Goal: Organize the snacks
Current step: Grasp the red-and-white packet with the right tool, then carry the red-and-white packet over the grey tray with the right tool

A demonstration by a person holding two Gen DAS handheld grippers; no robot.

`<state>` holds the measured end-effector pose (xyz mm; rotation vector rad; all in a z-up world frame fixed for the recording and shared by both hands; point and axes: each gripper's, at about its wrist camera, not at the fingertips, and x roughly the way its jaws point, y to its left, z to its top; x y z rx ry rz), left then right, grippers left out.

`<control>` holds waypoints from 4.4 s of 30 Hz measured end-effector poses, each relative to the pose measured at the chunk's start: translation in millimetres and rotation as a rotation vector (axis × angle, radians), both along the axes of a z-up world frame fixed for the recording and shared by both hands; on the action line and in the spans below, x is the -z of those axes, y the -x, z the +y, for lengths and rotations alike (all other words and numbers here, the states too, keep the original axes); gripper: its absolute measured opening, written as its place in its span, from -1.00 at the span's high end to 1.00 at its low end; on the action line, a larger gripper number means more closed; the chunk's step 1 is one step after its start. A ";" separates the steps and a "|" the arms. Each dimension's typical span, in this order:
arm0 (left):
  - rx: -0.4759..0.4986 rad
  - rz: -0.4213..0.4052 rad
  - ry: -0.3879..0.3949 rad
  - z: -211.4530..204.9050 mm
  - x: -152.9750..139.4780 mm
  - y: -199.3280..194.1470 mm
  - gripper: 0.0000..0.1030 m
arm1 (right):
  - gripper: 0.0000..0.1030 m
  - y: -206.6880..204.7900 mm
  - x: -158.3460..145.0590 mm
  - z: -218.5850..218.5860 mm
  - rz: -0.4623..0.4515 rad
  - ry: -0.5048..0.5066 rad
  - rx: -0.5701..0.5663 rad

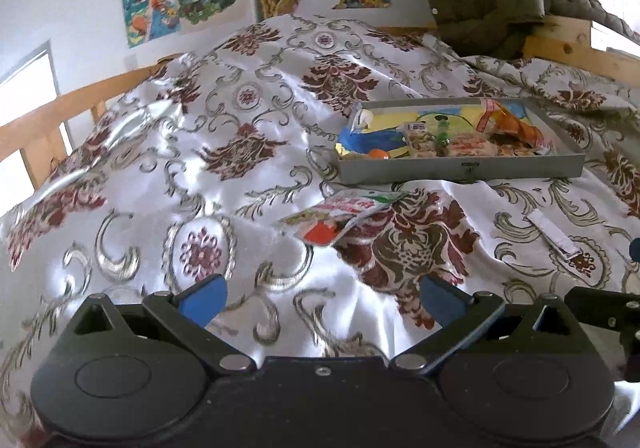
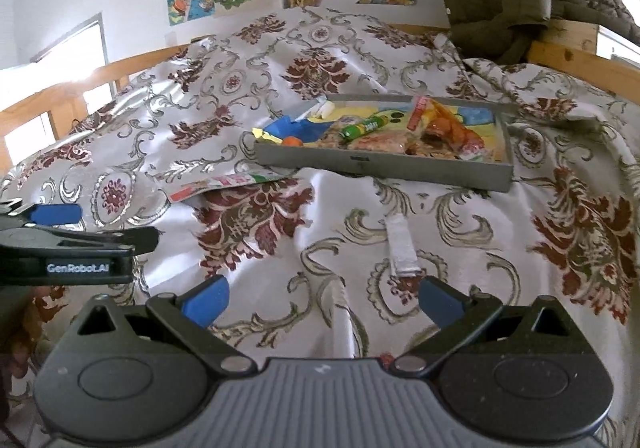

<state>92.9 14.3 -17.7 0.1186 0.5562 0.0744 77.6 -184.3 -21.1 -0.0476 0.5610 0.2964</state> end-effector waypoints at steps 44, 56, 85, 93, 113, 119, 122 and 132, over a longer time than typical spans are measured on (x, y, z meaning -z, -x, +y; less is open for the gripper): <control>0.281 0.316 -0.446 -27.1 29.9 -169.4 -0.73 | -0.66 -125.2 40.0 -11.1 0.194 -0.233 0.050; 0.335 0.346 -0.346 -29.6 23.5 -171.7 0.30 | 0.14 -132.7 42.4 -25.0 0.219 -0.313 0.069; 0.360 0.187 -0.250 -53.1 -27.5 -87.9 0.87 | 0.60 -93.8 18.5 2.3 0.171 -0.240 -0.071; 0.352 0.191 -0.066 -50.2 -38.6 -85.1 0.94 | 0.60 -92.7 7.0 -9.4 0.130 -0.283 -0.058; 0.448 0.018 0.075 -36.5 -87.8 -173.7 0.96 | 0.59 -143.4 -41.7 -49.6 -0.051 -0.319 0.044; 0.402 0.005 0.204 -28.2 -83.9 -229.0 0.96 | 0.59 -202.4 -53.6 -52.2 -0.092 -0.333 0.078; 0.406 0.003 0.247 -30.5 -78.0 -247.4 0.96 | 0.59 -220.5 -50.7 -52.0 -0.093 -0.300 0.084; 0.434 0.024 0.282 -54.2 -50.0 -278.1 0.96 | 0.59 -255.6 -23.1 -58.6 -0.035 -0.290 0.109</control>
